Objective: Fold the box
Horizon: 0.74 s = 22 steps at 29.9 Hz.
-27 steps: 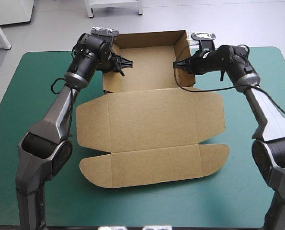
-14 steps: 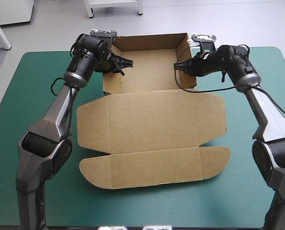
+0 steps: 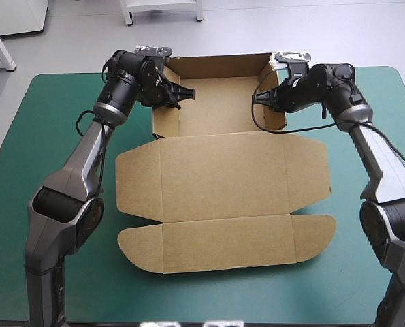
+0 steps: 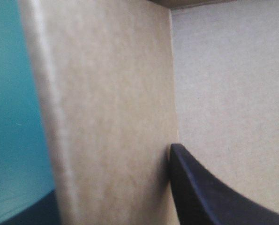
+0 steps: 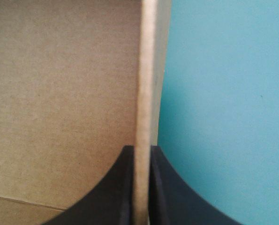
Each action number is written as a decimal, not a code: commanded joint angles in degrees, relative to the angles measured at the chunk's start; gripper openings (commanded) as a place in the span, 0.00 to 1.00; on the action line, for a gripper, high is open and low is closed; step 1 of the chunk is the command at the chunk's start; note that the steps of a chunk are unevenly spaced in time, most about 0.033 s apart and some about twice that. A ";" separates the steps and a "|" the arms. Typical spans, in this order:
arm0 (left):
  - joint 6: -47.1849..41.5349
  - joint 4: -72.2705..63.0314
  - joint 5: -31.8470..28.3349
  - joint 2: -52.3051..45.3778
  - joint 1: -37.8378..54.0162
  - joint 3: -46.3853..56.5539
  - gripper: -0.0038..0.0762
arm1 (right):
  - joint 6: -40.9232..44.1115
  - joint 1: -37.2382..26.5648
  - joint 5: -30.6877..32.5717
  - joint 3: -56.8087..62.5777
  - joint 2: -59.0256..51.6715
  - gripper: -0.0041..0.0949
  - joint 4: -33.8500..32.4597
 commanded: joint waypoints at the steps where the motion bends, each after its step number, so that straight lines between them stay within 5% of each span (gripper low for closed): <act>1: 5.27 -9.40 2.33 -4.05 -1.52 -1.57 0.04 | -0.52 -0.13 -1.99 -2.17 -2.32 0.04 1.13; 13: 4.84 -8.49 2.33 -2.44 -0.88 -1.44 0.10 | 0.51 -0.13 0.42 -2.17 -0.64 0.04 0.88; 15: 5.13 -8.48 2.33 -2.65 -0.88 -1.44 0.22 | 0.66 -0.13 0.07 -2.17 -0.64 0.04 0.56; 20: 4.43 -9.99 2.33 -3.74 -0.88 -1.44 0.75 | 0.94 -0.13 0.07 -2.17 -0.64 0.04 0.28; 22: 4.33 -11.71 2.33 -4.45 -0.88 -1.19 0.83 | 1.19 -0.13 0.07 -2.17 -0.64 0.04 0.28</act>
